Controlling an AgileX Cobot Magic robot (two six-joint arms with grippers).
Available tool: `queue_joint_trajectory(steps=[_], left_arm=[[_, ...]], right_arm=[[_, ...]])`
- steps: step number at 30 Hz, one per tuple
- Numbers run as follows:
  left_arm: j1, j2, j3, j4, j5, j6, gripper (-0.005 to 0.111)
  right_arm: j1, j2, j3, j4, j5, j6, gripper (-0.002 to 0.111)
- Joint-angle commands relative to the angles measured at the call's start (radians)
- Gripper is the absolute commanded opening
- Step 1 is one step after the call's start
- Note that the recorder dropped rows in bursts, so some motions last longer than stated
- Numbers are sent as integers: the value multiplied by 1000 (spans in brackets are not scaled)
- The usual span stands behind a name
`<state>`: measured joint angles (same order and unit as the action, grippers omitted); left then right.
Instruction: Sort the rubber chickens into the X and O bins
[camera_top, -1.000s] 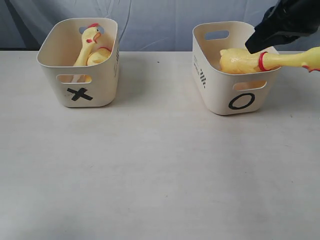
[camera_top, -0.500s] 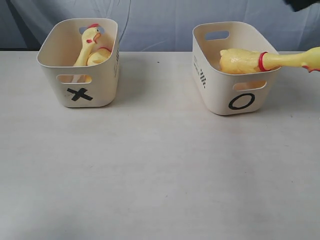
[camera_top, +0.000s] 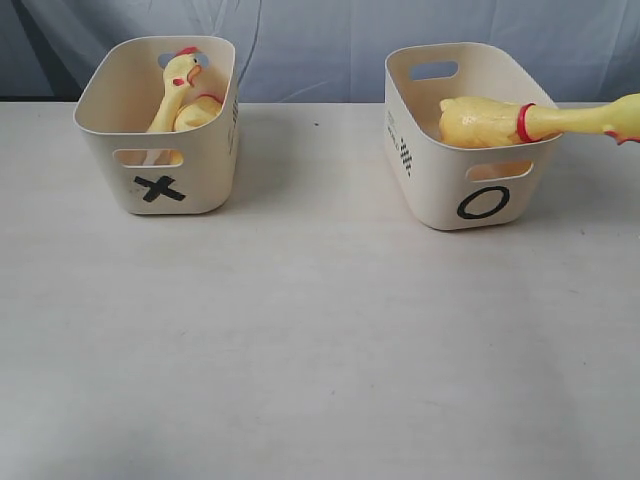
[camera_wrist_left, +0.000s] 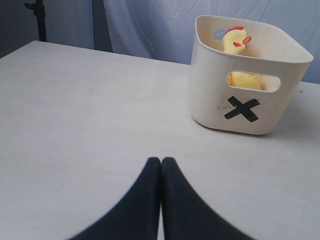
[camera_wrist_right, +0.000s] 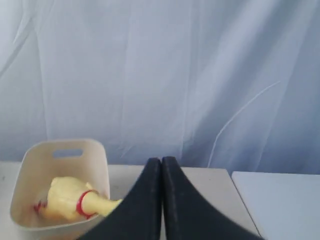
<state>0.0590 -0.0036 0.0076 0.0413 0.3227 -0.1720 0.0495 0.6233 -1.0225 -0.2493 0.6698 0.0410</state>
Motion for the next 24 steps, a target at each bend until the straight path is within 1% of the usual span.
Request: queue_joint_trajectory(steps=[1,4,8,11,14,19,21,22,24], left_arm=[[-2,4,-8,2,-8,-1,0],[-2,4,-8,2,-8,-1,0],[-2,4,-8,2,-8,-1,0],[-2,4,-8,2,-8,-1,0],[-2,4,-8,2,-8,-1,0],[-2,4,-8,2,-8,-1,0],[-2,4,-8,2,-8,-1,0],[-2,4,-8,2,-8,-1,0],[-2,4,-8,2,-8,-1,0]], right_arm=[[-132,-180,199,9,-112,93,0],[-182,-269,337,63,-155,90,0],[-188,-378,572,179,-388,90,0],[-188,-460,740,233,-497,90,0],[-188,-537,879,235,-502,90,0],[-188,-618,1022,235,-511,92,0],[-186,-623,1022,235,-498,90,0],[-186,-623,1022,217,-442,90,0],[-175,-623,1022,187,-424,88,0]])
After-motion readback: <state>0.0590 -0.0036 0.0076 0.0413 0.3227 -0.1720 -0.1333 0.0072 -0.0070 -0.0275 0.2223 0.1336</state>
